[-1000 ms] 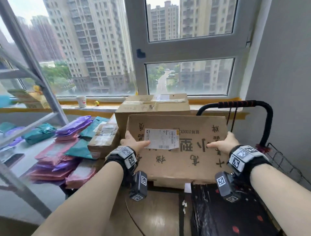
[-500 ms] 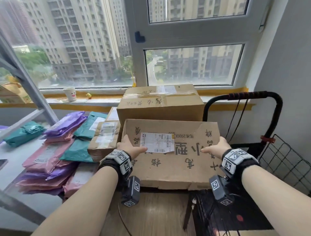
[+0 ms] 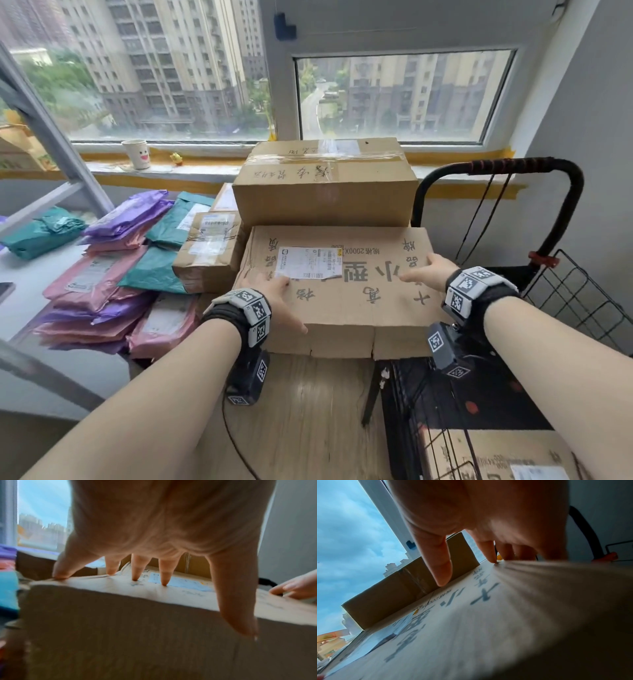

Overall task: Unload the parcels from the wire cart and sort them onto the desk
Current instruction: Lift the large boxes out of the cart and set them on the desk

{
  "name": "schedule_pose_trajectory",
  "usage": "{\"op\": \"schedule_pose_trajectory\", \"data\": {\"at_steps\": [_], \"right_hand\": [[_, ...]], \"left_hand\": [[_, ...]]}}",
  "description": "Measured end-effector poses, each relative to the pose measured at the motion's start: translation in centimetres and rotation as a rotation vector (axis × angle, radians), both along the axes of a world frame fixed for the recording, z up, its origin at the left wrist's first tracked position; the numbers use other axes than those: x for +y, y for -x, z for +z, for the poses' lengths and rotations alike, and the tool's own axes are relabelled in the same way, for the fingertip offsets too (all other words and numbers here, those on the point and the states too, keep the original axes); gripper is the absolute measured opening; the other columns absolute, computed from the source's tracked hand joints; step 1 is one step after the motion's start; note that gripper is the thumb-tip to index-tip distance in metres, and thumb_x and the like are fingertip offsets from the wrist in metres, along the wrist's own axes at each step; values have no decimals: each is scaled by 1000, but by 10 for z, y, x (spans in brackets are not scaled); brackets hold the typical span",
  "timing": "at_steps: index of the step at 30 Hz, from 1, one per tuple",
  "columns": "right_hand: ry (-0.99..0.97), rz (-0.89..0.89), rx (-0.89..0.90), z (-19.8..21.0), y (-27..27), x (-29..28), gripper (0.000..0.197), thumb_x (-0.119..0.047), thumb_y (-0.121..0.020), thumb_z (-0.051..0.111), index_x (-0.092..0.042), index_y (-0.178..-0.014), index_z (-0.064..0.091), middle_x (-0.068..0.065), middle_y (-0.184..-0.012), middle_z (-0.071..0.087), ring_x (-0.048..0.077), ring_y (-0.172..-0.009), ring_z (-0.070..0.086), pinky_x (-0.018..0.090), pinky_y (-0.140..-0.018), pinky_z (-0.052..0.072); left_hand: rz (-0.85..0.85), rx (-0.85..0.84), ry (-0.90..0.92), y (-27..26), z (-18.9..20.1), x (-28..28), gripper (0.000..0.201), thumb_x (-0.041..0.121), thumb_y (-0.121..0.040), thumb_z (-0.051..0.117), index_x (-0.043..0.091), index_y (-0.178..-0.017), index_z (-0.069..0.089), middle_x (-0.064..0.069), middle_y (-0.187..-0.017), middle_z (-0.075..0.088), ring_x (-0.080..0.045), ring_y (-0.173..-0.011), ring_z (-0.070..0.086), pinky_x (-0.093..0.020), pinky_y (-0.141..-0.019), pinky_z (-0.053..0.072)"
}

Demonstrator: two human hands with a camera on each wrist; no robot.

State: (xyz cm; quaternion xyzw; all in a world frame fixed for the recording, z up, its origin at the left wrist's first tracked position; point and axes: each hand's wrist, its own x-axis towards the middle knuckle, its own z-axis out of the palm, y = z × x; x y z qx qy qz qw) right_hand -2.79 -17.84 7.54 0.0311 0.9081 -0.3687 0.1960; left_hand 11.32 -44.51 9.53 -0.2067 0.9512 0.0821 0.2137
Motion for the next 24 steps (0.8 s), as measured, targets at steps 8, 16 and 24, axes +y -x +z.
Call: {"op": "schedule_pose_trajectory", "data": {"at_steps": [8, 16, 24], "right_hand": [[-101, -108, -85, -14, -26, 13, 108, -37, -60, 86, -2, -141, 23, 15, -135, 45, 32, -125, 46, 44, -104, 40], [-31, -106, -36, -18, -35, -1, 81, -26, -65, 84, -8, -130, 38, 10, -123, 55, 29, -114, 53, 44, -102, 42], [76, -143, -13, -19, -47, -7, 70, -25, -70, 81, -9, -127, 44, 8, -123, 56, 27, -115, 53, 41, -97, 41]], "left_hand": [[132, 46, 11, -22, -10, -10, 103, 57, -50, 83, 33, -134, 29, -11, -135, 26, -36, -120, 44, -47, -102, 41], [256, 146, -50, -31, -10, -27, 107, 56, -43, 86, 35, -129, 26, -12, -127, 38, -35, -119, 44, -50, -98, 43], [275, 254, -75, -32, -19, -35, 99, 51, -49, 85, 34, -128, 28, -10, -128, 36, -36, -121, 41, -48, -99, 41]]}}
